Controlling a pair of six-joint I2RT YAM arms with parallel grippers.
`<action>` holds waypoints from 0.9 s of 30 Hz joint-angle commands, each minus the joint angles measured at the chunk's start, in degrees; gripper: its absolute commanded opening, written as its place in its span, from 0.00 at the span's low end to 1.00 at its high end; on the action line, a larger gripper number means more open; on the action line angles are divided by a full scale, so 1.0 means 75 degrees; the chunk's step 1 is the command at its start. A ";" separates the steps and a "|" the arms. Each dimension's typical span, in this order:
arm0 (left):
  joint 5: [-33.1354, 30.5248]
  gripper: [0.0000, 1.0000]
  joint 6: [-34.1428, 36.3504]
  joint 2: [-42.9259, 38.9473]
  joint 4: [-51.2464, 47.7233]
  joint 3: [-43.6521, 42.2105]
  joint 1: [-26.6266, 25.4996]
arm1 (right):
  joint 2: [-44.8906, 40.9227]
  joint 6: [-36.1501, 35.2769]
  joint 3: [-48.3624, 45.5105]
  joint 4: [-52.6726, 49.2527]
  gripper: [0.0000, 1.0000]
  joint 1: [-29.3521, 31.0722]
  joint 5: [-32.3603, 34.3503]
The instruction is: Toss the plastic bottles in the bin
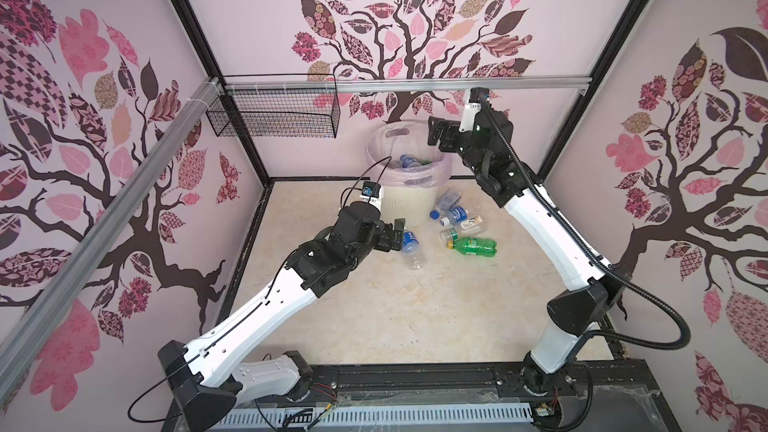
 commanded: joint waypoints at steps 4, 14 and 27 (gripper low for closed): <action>0.0501 0.97 -0.0453 -0.0246 -0.0158 -0.0367 0.0045 | -0.1701 -0.0068 -0.2583 0.0199 1.00 -0.0005 0.0017; 0.0636 0.97 -0.0886 -0.0629 -0.0105 -0.1100 0.0071 | -0.3211 0.0560 -0.6217 0.0577 1.00 0.0034 -0.0481; 0.2051 0.97 -0.2133 -0.1024 0.0111 -0.2504 0.1254 | -0.1942 0.1738 -0.7882 0.1626 1.00 0.1100 -0.0879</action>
